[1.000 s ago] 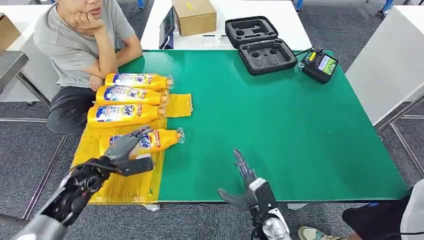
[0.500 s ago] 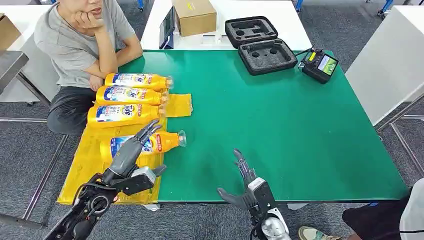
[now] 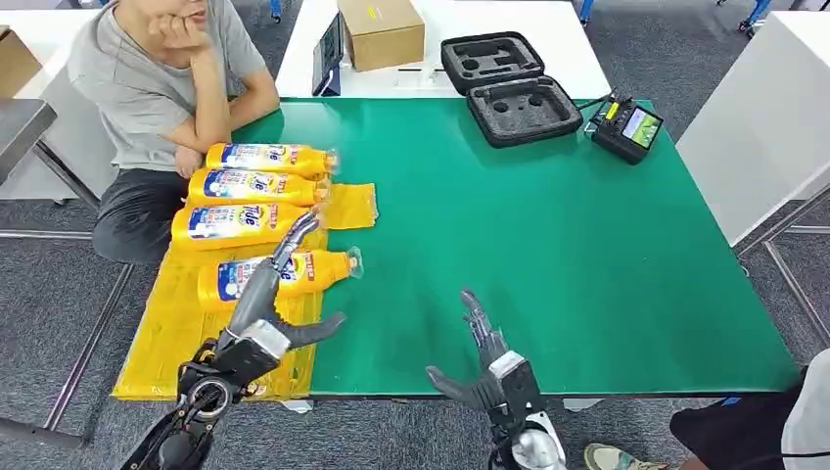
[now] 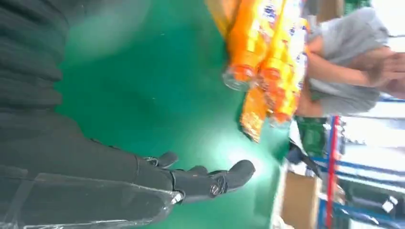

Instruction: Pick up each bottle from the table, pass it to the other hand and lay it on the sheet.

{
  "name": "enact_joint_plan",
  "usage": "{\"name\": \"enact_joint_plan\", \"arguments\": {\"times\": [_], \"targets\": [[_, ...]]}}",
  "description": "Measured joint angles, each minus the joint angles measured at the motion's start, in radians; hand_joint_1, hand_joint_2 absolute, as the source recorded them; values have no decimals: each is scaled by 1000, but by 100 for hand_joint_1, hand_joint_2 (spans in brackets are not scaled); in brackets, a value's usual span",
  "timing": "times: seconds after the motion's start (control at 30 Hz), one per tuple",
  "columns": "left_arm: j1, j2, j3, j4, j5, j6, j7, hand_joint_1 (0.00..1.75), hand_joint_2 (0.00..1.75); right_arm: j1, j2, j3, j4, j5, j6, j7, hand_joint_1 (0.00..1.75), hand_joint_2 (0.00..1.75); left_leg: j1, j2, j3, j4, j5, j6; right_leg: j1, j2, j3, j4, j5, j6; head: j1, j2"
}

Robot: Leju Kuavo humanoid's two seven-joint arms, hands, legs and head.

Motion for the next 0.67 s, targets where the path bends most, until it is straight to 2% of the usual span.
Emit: {"name": "enact_joint_plan", "arguments": {"times": [0.17, 0.3, 0.53, 0.63, 0.67], "targets": [[70, -49, 4, -61, 183, -31, -50, 0, 175, 67, 6, 33, -234, -35, -96, -2, 0, 175, 0, 0, 0, 0, -2, 0, 0, 0, -1, 0, -1, 0, 0, 0], [114, -72, 3, -86, 218, -35, -55, 0, 175, 97, 6, 75, -392, -29, -157, -2, 0, 175, 0, 0, 0, 0, -2, 0, 0, 0, -1, 0, -1, 0, 0, 0], [142, -87, 3, -103, 222, -38, -59, 0, 175, 123, 6, 103, -501, -30, -163, -2, 0, 175, 0, 0, 0, 0, -1, 0, 0, 0, -1, 0, 0, 0, 0, 0], [143, -95, 3, -101, 241, -49, -59, 0, 175, 126, 3, 122, -537, -23, -246, -2, 0, 175, 0, 0, 0, 0, -1, 0, 0, 0, -1, 0, 0, 0, 0, 0], [143, -102, 2, -99, 241, -49, -59, 0, 175, 125, -1, 135, -549, -16, -301, -2, 0, 0, 0, 0, 0, 0, -1, 0, 0, 0, -1, 0, 0, 0, 0, 0]]}}
